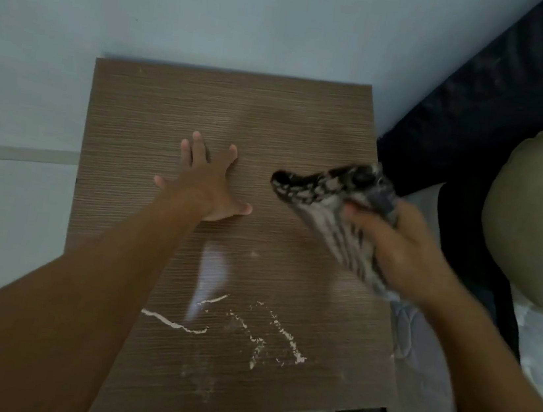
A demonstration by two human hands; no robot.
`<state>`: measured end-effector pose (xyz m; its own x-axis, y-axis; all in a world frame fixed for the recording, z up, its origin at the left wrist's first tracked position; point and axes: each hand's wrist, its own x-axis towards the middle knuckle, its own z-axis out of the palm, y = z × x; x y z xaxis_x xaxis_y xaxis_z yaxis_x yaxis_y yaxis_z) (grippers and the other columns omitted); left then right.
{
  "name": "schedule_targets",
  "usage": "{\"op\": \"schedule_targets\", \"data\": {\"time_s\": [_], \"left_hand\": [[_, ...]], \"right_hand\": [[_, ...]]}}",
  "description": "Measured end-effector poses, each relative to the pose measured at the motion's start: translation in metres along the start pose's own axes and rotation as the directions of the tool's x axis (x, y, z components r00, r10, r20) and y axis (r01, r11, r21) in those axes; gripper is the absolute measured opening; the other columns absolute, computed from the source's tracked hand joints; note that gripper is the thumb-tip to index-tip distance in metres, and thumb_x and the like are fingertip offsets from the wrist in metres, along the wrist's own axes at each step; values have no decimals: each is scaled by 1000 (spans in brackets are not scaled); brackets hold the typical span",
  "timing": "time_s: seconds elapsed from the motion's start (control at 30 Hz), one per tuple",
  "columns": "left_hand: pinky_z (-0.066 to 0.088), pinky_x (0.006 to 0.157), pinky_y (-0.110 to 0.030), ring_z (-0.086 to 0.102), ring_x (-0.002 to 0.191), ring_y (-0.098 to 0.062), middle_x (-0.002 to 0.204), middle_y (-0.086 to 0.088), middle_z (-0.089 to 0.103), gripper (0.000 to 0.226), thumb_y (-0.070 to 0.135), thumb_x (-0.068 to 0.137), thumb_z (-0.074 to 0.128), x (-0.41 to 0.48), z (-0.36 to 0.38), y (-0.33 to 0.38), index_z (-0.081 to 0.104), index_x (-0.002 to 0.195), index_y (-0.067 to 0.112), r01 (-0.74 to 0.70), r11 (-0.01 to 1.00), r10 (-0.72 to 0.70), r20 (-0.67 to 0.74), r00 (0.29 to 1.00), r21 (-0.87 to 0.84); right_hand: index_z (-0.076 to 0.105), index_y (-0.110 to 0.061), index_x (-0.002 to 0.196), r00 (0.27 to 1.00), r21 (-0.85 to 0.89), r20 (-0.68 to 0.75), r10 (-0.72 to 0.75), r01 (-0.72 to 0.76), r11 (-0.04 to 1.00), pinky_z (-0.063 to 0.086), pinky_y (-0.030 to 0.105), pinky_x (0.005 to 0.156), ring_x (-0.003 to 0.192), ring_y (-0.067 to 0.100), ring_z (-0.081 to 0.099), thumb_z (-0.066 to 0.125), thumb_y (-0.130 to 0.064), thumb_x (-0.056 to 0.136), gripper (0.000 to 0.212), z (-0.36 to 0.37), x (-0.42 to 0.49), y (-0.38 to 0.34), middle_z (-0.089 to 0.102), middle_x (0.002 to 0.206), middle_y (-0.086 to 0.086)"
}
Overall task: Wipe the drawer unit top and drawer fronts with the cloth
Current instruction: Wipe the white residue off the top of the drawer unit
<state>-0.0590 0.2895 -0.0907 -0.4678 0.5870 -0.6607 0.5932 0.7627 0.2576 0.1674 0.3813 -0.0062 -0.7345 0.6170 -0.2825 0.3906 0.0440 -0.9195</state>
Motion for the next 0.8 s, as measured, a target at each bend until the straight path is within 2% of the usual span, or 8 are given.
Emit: {"op": "schedule_targets", "data": {"time_s": [0.17,0.23,0.37,0.43,0.5,0.57,0.67,0.8], "left_hand": [[7,108,-72,-29,144,-24,156,-2,-34,109,59,72,73,1,2,7,-1,151,47,29,999,-28,9,1000,-24],[7,108,-72,-29,144,-24,156,-2,-35,110,60,71,74,2,3,8,-2,151,47,36,999,-36,9,999,-30],[8,106,-74,-30,144,-24,155,-2,-36,112,61,70,74,5,5,11,-3,150,49,48,998,-48,1,999,-41],[8,106,-74,-31,143,-24,155,-2,-37,111,61,70,74,6,5,13,-2,150,49,51,997,-51,2,999,-51],[7,106,-75,-31,143,-24,155,-2,-37,110,61,70,74,5,5,13,-1,150,49,46,997,-46,-3,999,-59],[5,106,-75,-31,143,-23,155,-2,-37,109,61,70,74,5,6,12,1,150,50,44,996,-45,-13,999,-74],[3,106,-75,-32,143,-22,155,-2,-37,109,60,70,74,5,6,12,1,150,50,41,995,-43,-13,999,-87],[3,106,-74,-33,143,-22,154,-1,-38,109,59,71,74,3,6,13,0,150,50,50,995,-51,-7,999,-91]], "right_hand": [[64,-24,84,991,-376,-76,-114,77,923,50,27,71,73,3,60,58,-27,95,13,-47,61,-21,69,82,0],[56,-30,78,982,-515,-80,-174,108,850,46,20,64,66,-1,55,58,-30,95,18,-57,87,-28,63,76,-6],[57,-10,105,949,-815,3,-316,185,549,40,33,65,88,36,61,53,-26,94,20,-63,152,-23,66,98,19],[57,-9,108,929,-882,124,-349,265,389,35,32,67,90,38,62,51,-29,93,26,-56,180,-8,66,101,19],[57,-15,119,919,-877,269,-289,358,321,42,33,77,105,34,61,48,-38,91,37,-48,199,7,65,115,14],[39,-20,145,906,-871,397,-148,423,250,37,41,107,135,27,43,42,-46,91,60,-44,213,28,44,148,13],[10,-28,155,886,-855,452,-102,463,234,6,47,121,150,20,3,43,-42,97,68,-42,218,61,3,164,6],[4,-29,154,896,-832,395,-201,442,335,3,50,121,150,16,-1,42,-45,99,69,-36,214,73,2,164,1]]}}
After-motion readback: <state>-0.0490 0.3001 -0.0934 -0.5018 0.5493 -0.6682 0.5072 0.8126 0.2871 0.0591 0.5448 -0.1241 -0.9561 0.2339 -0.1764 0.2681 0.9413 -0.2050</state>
